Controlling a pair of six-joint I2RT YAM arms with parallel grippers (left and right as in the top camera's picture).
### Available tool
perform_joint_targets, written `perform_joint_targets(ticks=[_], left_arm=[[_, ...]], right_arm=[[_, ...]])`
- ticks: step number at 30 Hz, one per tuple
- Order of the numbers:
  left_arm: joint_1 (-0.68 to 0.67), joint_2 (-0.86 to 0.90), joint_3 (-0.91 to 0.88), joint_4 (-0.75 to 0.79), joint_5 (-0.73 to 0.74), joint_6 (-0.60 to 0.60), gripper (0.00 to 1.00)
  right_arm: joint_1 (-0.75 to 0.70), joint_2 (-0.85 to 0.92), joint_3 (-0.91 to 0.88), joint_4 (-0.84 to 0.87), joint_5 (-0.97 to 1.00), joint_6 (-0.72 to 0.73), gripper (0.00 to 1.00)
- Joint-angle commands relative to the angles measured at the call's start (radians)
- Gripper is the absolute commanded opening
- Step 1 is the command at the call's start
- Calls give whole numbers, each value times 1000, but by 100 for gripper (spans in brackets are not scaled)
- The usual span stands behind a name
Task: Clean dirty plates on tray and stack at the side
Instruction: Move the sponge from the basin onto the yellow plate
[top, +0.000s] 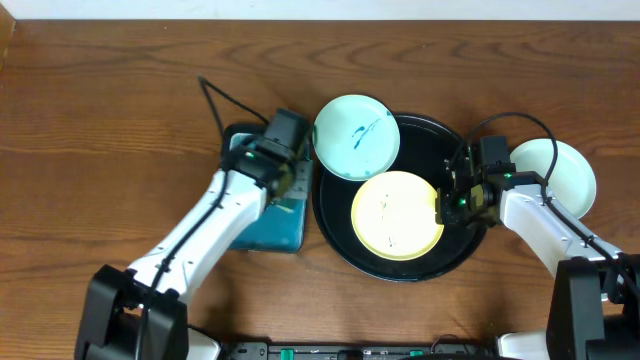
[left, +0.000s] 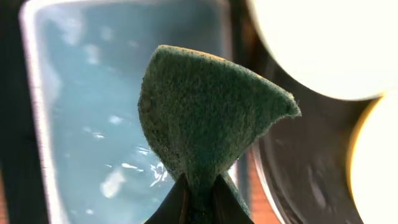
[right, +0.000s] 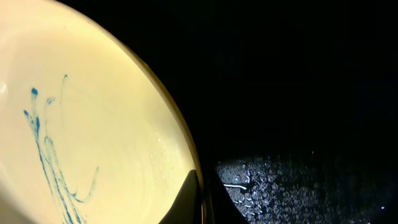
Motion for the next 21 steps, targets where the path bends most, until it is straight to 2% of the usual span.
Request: perform_joint_targets(ticks=[1,5,12,17,21], left_arm=[[-72,3,78,17,-3,-29,8],[-149,7,83,84,10,-90,7],[-251,86,83,246,118,-224,7],[-309,186,83,335,203,-226,7],[-354,246,83,367,208,-230,7]], right_arm=[[7,-8,-6,13,2,34,1],[8,-8,-6,20,2,41,1],[14,-8,-7,19,2,48,1],[14,-8,-7,16,2,48,1],[14,-8,-8,16,2,48,1]])
